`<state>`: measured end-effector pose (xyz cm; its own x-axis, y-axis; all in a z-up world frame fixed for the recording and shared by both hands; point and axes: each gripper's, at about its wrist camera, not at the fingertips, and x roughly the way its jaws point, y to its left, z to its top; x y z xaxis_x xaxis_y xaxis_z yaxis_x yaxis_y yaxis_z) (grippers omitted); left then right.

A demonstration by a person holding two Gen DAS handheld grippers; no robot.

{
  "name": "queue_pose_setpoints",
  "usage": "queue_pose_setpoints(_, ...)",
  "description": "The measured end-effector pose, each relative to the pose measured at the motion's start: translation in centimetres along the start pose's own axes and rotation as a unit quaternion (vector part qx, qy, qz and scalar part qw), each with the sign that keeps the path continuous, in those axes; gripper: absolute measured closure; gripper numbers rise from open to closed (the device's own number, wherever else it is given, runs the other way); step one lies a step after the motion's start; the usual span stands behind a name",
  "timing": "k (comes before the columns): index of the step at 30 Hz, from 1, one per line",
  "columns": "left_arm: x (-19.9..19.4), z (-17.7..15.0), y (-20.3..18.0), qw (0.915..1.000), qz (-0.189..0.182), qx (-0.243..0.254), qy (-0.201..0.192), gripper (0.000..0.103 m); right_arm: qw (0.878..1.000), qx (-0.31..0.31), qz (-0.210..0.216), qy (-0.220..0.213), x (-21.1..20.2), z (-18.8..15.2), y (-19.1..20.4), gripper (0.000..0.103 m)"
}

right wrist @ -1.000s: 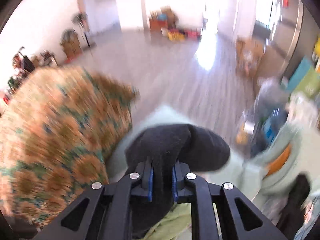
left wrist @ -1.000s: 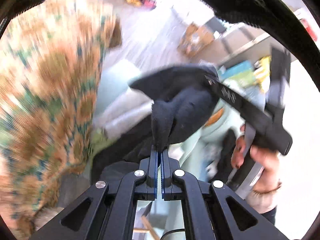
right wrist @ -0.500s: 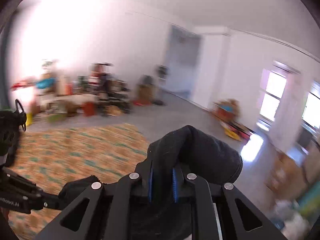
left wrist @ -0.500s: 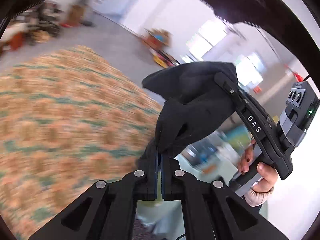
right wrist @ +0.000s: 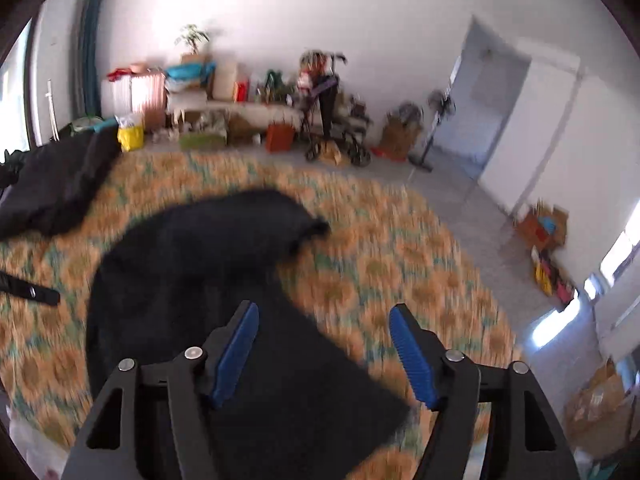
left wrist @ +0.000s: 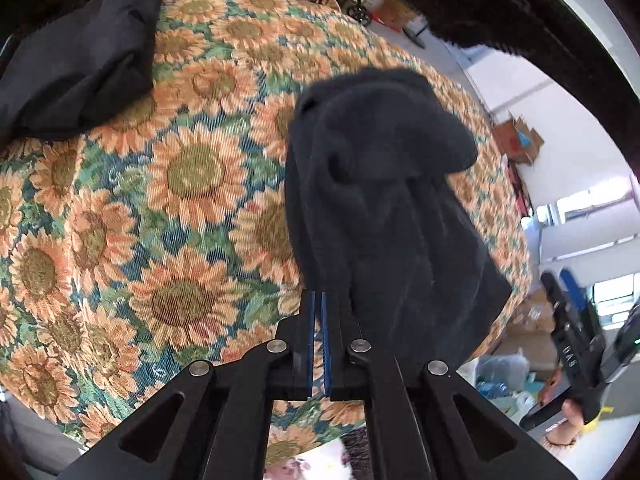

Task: Fold clothes
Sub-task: 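Lift the black T-shirt with both grippers and carry it onto the sunflower bedspread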

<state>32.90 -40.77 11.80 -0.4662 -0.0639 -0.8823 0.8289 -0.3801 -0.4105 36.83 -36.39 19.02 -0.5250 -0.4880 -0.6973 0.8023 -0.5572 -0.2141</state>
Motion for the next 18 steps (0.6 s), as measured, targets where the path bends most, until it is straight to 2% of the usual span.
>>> queue_pose_setpoints(4, 0.4, -0.9, -2.2, 0.9978, 0.033, 0.052, -0.024, 0.1, 0.994, 0.095, 0.014, 0.053, 0.2, -7.2, -4.7, 0.03)
queue_pose_setpoints(8, 2.1, -1.3, -3.7, 0.9972, 0.038, 0.062, -0.017, 0.1, 0.976, 0.195, 0.045, 0.09, 0.8, -13.1, -7.7, 0.031)
queue_pose_setpoints(11, 2.8, -2.3, -4.5, 0.9971, 0.027, 0.069, -0.014, 0.1, 0.968, 0.222, 0.065, 0.095, 1.3, -14.4, -7.5, 0.031)
queue_pose_setpoints(14, 2.9, -3.7, -5.7, 0.9967, -0.013, 0.079, -0.013, 0.1, 0.969, 0.211, 0.082, 0.098, 1.2, -14.9, -6.5, 0.033)
queue_pose_setpoints(17, 2.8, -4.5, -6.3, 0.9963, -0.034, 0.078, -0.013, 0.1, 0.969, 0.209, 0.079, 0.107, 2.3, -14.7, -5.7, 0.034)
queue_pose_setpoints(18, 2.9, -4.6, -6.5, 0.9963, -0.029, 0.08, -0.013, 0.1, 0.968, 0.211, 0.079, 0.107, 2.5, -14.6, -5.6, 0.034)
